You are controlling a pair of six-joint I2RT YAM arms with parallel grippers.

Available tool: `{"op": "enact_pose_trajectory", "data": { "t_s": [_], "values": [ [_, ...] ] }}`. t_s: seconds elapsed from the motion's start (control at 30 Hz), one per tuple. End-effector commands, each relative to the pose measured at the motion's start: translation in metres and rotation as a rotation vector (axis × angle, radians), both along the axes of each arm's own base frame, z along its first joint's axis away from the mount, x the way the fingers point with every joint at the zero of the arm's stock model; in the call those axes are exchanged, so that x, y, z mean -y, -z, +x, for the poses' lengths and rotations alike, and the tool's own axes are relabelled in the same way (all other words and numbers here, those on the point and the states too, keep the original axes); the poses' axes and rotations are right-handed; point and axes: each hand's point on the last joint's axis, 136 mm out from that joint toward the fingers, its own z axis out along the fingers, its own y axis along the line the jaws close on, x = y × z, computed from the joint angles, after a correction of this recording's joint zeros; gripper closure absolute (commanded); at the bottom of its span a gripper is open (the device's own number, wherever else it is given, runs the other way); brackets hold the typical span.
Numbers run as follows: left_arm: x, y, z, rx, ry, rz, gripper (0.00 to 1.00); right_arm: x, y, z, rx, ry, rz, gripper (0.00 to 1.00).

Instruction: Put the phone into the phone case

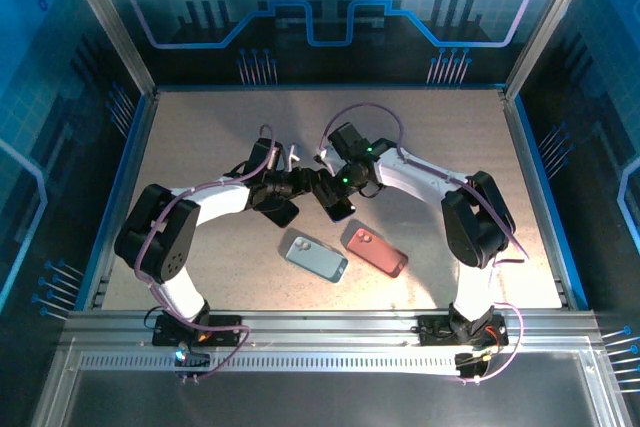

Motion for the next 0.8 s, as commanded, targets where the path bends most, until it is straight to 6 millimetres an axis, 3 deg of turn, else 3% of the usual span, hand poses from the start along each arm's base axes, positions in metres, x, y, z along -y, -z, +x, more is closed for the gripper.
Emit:
{"op": "enact_pose_trajectory", "data": {
  "t_s": [0.0, 0.13, 0.2, 0.37, 0.43, 0.5, 0.77],
  "values": [
    [0.008, -0.005, 0.004, 0.003, 0.014, -0.023, 0.68, -0.014, -0.041, 0.001, 0.046, -0.017, 0.093, 0.40],
    [0.008, -0.005, 0.004, 0.002, 0.014, -0.025, 0.83, -0.014, -0.042, 0.000, 0.043, -0.016, 0.100, 0.41],
    [0.009, -0.005, 0.004, 0.001, 0.016, -0.027, 1.00, -0.014, -0.042, 0.000, 0.041, -0.014, 0.105, 0.43],
    [0.007, -0.021, 0.005, 0.054, -0.011, -0.059, 1.00, -0.013, -0.043, 0.000, 0.031, 0.001, 0.133, 0.43],
    [0.006, -0.032, 0.008, 0.080, -0.020, -0.061, 1.00, -0.010, -0.047, -0.002, 0.021, 0.012, 0.159, 0.23],
    [0.004, -0.043, 0.011, 0.104, -0.034, -0.057, 1.00, -0.005, -0.052, -0.003, 0.022, 0.029, 0.192, 0.15],
    [-0.013, -0.098, 0.023, 0.235, -0.169, -0.058, 1.00, 0.026, -0.073, -0.006, -0.029, 0.207, 0.439, 0.14]
  ]
}}
